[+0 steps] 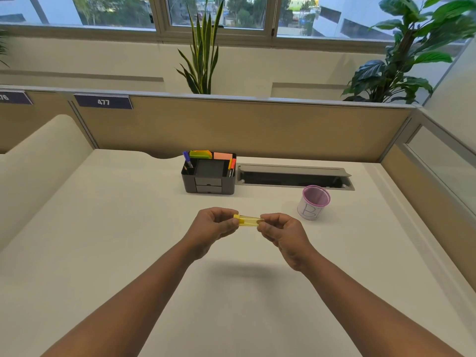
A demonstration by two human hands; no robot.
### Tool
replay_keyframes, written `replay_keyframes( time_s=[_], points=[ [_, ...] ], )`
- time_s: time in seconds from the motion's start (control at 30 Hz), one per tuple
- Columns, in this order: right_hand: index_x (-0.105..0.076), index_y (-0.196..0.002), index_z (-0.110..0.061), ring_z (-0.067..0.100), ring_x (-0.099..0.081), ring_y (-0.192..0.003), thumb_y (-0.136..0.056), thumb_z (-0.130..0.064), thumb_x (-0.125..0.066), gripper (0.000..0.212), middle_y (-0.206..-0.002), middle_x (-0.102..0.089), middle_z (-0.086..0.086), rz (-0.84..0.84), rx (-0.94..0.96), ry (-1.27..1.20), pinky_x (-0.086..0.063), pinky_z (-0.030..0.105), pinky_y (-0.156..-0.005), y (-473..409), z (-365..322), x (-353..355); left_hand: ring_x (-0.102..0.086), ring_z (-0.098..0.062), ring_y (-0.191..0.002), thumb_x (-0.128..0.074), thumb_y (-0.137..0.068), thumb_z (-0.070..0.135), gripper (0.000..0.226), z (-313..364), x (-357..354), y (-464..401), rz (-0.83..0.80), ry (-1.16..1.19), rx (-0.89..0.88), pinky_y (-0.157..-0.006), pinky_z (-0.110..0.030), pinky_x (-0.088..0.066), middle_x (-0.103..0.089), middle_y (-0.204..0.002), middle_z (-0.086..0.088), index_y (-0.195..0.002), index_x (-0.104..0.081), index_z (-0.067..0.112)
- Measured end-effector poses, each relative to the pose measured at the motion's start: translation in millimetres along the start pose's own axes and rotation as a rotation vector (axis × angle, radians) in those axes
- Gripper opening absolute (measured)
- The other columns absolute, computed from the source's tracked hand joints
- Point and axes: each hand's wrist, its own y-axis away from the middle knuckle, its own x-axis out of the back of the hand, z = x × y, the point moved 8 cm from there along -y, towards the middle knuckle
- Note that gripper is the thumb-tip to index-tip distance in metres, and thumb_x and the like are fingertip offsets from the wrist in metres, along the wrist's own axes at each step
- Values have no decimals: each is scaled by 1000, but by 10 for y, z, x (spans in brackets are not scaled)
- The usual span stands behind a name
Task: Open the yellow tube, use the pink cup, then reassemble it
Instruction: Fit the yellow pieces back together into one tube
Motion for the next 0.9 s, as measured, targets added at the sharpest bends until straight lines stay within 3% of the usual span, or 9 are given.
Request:
replay_keyframes(
  time_s=[0.27,0.37,0.63,0.83,0.9],
  points=[
    [-81,-93,-13,31,-76,-94,-87,2,-74,18,-96,-80,12,8,-33,-9,-61,30,-79,-124,-1,53,-75,-26,-94,-78,-83,6,19,86,-44,-125,-1,-132,-75,-89,-37,-61,-80,-97,-4,-93,-80,22],
    [-79,-93,-9,32,-77,-92,-85,-1,-78,12,-94,-80,13,-33,-64,19,-61,30,-78,-152,51,28,-73,-26,-99,-75,-87,7,20,75,-42,-198,19,-169,-94,-92,-38,-60,-79,-101,-6,-103,-77,19],
    [-82,-87,-19,26,-71,-92,-81,-7,-82,13,-93,-78,5,-64,-67,385,-59,33,-78,-415,122,-71,-69,-25,-105,-66,-93,1,24,-79,33,-409,-10,-156,-67,-96,-37,-57,-74,-108,-9,-105,-74,21],
    [-80,-86,-24,16,-71,-80,-83,-11,-82,14,-84,-75,-7,7,26,595,-55,19,-62,-759,18,-140,-65,-28,-114,-62,-91,0,33,-395,278,-676,8,26,68,-96,-39,-56,-66,-117,-5,-117,-68,19],
    [-78,-89,-27,13,-69,-78,-85,-15,-81,12,-84,-73,-11,49,99,689,-52,18,-61,-911,-79,-208,-66,-19,-108,-61,-92,8,28,-518,417,-783,95,-147,67,-87,-31,-55,-67,-119,0,-113,-71,23]
  ],
)
